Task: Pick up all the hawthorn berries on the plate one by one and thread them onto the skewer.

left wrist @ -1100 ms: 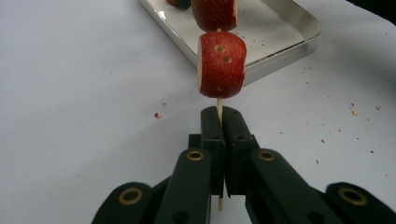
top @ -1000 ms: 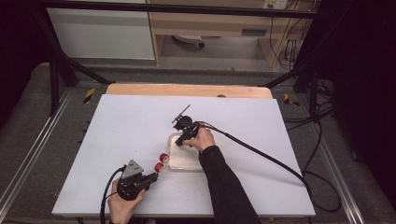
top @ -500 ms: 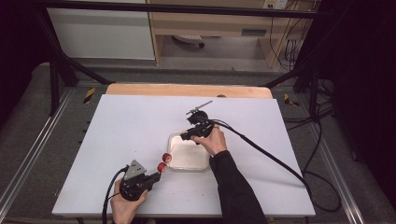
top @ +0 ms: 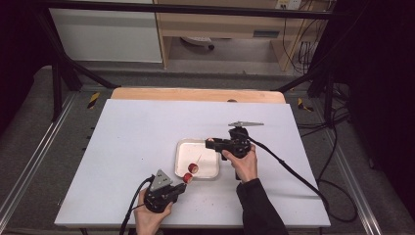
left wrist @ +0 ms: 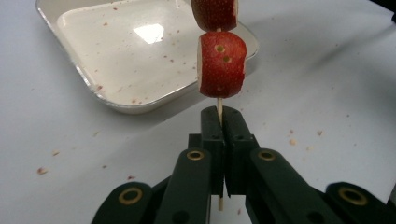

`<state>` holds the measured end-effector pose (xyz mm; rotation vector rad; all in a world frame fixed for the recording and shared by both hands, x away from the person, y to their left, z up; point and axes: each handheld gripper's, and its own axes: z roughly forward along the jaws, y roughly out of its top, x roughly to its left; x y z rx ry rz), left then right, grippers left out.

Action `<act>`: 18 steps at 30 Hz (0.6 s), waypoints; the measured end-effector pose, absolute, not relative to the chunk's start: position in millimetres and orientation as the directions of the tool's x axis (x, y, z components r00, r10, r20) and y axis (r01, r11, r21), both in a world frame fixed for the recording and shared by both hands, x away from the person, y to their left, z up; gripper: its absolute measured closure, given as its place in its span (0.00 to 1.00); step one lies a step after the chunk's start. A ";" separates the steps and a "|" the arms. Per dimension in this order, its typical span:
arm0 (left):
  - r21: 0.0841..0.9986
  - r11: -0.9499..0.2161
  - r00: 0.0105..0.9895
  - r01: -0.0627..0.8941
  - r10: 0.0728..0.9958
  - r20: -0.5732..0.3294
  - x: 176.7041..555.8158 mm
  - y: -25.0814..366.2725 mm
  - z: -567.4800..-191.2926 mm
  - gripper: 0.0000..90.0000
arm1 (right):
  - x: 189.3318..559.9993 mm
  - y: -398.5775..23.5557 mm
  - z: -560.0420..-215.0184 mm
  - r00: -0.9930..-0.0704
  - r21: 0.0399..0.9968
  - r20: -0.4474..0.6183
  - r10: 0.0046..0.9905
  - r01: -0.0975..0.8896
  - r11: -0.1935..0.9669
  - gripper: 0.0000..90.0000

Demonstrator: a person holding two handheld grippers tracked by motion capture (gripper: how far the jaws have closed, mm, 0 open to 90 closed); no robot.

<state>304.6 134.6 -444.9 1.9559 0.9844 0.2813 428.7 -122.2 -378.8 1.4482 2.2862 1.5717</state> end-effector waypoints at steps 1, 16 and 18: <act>0.805 -0.270 0.657 0.529 0.731 -0.186 304.2 132.0 -444.6 0.98 | 425.9 -124.9 -379.6 -0.565 0.744 0.467 0.681 0.667 0.043 0.69; 0.846 -0.154 0.616 0.511 0.751 -0.236 300.6 108.4 -442.5 0.98 | 403.4 -131.7 -397.6 -0.517 0.760 0.612 0.598 0.594 -0.265 0.69; 0.850 -0.138 0.610 0.508 0.755 -0.241 300.4 106.4 -442.4 0.98 | 402.0 -130.7 -398.2 -0.513 0.755 0.629 0.585 0.582 -0.301 0.69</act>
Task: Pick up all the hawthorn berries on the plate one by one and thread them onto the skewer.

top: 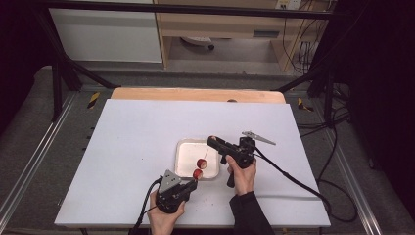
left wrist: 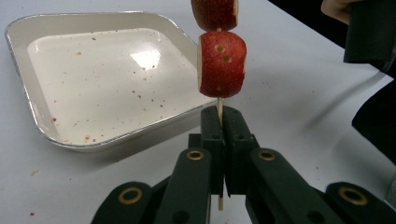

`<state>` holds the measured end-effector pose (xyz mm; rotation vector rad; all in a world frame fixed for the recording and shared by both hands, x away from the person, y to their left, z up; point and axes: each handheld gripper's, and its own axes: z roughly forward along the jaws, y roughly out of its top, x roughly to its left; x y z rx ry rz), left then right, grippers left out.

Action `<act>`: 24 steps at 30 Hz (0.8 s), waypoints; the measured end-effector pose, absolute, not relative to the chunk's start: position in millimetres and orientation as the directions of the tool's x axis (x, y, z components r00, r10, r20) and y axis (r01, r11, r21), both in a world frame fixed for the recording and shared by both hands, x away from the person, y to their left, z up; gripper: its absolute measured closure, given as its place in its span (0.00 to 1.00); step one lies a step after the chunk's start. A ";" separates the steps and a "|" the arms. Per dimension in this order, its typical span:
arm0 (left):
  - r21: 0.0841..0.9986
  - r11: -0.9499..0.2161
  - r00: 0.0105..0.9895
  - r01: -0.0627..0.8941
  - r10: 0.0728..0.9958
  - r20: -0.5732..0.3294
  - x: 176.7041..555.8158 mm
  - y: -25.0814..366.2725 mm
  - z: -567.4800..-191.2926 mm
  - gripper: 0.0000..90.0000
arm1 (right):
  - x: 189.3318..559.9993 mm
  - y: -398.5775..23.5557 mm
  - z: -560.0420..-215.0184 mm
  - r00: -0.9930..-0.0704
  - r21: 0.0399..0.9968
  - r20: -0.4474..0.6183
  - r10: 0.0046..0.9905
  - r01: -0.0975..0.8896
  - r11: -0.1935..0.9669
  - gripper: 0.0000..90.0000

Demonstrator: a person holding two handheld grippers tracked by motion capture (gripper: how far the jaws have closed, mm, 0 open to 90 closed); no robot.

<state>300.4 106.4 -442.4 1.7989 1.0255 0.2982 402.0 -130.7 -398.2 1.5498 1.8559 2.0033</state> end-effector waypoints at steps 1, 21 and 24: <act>0.853 -0.128 0.607 0.506 0.756 -0.246 300.1 105.7 -442.2 0.98 | 401.3 -130.1 -398.2 -0.512 0.754 0.634 0.580 0.576 -0.316 0.69; 0.868 -0.042 0.583 0.494 0.757 -0.295 302.2 94.1 -443.9 0.98 | 394.6 -125.1 -400.1 -0.518 0.721 0.691 0.504 0.538 -0.437 0.69; 0.869 -0.038 0.582 0.493 0.757 -0.298 302.6 94.1 -443.8 0.98 | 394.1 -124.8 -400.0 -0.516 0.719 0.694 0.502 0.537 -0.442 0.69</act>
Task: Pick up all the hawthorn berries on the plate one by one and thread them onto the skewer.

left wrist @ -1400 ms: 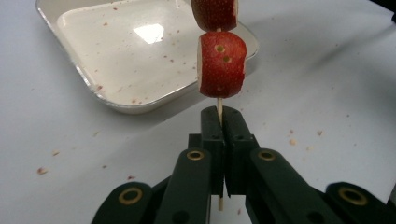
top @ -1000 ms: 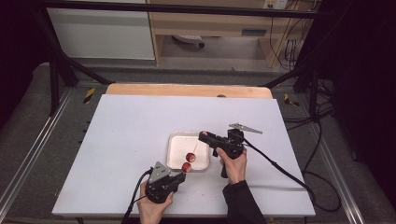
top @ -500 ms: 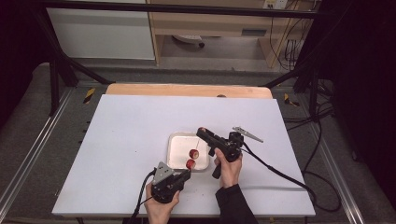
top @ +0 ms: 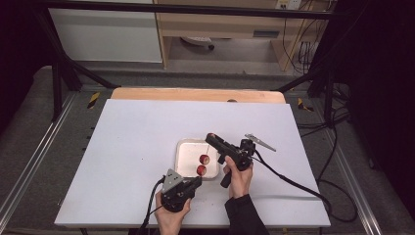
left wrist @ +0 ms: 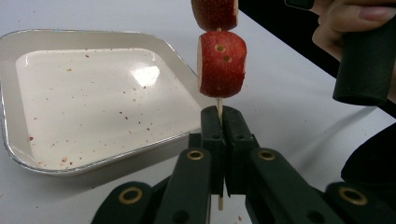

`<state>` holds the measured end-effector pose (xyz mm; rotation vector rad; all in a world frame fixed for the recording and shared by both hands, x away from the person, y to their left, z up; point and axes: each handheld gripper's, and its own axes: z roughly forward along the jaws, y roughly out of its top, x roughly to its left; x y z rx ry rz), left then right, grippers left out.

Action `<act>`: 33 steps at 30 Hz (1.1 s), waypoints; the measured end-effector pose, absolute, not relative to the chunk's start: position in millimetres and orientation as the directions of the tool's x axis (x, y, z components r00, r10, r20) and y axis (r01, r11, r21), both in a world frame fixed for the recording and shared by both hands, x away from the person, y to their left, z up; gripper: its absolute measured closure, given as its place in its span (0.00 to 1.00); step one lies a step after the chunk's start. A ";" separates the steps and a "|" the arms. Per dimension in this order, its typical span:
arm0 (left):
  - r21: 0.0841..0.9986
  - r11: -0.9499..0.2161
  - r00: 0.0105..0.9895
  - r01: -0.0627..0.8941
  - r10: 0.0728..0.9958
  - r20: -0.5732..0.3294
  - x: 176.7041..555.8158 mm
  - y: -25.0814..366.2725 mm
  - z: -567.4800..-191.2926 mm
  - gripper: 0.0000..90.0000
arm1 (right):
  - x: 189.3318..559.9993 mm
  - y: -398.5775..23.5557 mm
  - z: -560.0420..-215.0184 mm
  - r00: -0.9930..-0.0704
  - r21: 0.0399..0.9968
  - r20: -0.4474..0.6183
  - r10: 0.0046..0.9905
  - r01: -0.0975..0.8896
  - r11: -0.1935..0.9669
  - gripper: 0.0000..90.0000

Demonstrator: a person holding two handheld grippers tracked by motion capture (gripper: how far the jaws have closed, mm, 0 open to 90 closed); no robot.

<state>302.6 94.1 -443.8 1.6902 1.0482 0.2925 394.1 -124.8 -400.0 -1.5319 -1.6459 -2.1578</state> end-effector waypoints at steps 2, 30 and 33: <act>0.870 -0.036 0.582 0.492 0.756 -0.298 303.0 93.9 -443.9 0.98 | 394.0 -124.3 -400.6 -0.516 0.714 0.699 0.496 0.541 -0.444 0.69; 0.848 0.044 0.547 0.529 0.746 -0.380 305.8 91.0 -444.5 0.98 | 390.3 -118.5 -409.9 -0.522 0.727 0.685 0.509 0.545 -0.418 0.69; 0.845 0.056 0.546 0.531 0.740 -0.392 307.2 89.8 -442.5 0.98 | 389.1 -116.8 -412.7 -0.522 0.728 0.682 0.512 0.551 -0.408 0.69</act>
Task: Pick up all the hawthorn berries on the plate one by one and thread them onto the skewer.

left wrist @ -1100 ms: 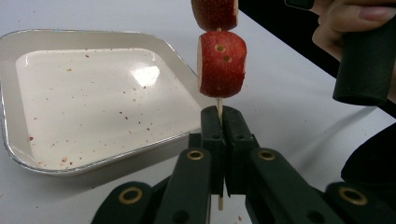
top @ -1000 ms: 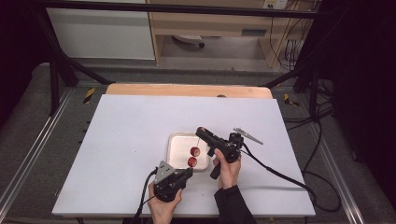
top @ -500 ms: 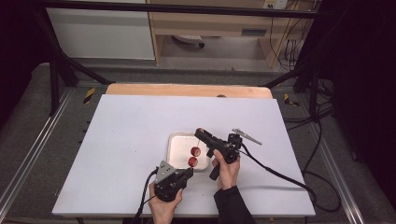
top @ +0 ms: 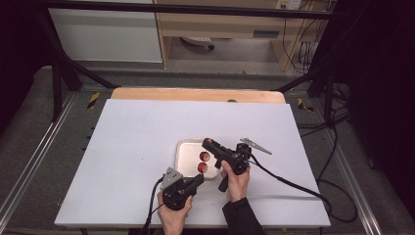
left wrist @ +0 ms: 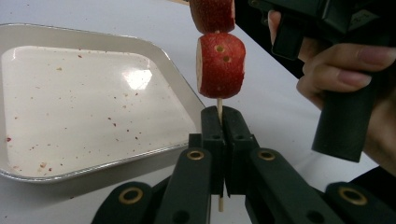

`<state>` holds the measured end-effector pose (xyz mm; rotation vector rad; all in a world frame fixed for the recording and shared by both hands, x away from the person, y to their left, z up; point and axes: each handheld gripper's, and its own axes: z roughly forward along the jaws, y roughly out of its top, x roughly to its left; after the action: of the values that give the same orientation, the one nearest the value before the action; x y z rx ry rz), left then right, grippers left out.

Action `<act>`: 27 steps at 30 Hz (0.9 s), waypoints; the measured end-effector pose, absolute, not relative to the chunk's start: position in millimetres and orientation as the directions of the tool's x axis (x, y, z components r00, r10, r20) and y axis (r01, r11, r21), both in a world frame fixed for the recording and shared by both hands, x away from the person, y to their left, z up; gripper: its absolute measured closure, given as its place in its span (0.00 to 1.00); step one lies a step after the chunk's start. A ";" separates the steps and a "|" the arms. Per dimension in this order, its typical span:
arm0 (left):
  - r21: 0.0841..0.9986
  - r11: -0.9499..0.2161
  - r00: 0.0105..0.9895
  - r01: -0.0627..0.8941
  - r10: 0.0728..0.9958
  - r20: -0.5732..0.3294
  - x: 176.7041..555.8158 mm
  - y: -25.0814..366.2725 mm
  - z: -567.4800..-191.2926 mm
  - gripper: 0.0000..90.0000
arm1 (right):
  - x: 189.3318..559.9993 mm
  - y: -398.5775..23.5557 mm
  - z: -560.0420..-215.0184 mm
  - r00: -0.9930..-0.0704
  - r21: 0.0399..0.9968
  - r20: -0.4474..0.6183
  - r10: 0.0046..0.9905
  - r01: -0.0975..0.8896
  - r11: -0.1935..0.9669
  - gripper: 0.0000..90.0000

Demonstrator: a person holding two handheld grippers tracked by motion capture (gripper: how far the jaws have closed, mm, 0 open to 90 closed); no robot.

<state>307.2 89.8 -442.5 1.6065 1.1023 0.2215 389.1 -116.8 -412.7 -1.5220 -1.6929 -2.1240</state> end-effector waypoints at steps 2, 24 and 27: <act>0.842 0.052 0.545 0.537 0.740 -0.394 308.7 88.4 -443.6 0.98 | 387.9 -116.3 -413.2 -0.528 0.737 0.673 0.518 0.539 -0.408 0.69; 0.856 0.039 0.567 0.515 0.734 -0.374 311.3 98.4 -447.3 0.98 | 388.3 -125.8 -403.4 -0.559 0.782 0.606 0.566 0.549 -0.294 0.56; 0.856 0.010 0.568 0.517 0.744 -0.351 312.3 102.7 -446.3 0.98 | 389.5 -131.6 -399.2 -0.562 0.803 0.559 0.610 0.550 -0.229 0.48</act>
<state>312.3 102.7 -446.3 1.6492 1.0731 0.2464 389.5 -131.6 -399.2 -1.4910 -1.9793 -2.0082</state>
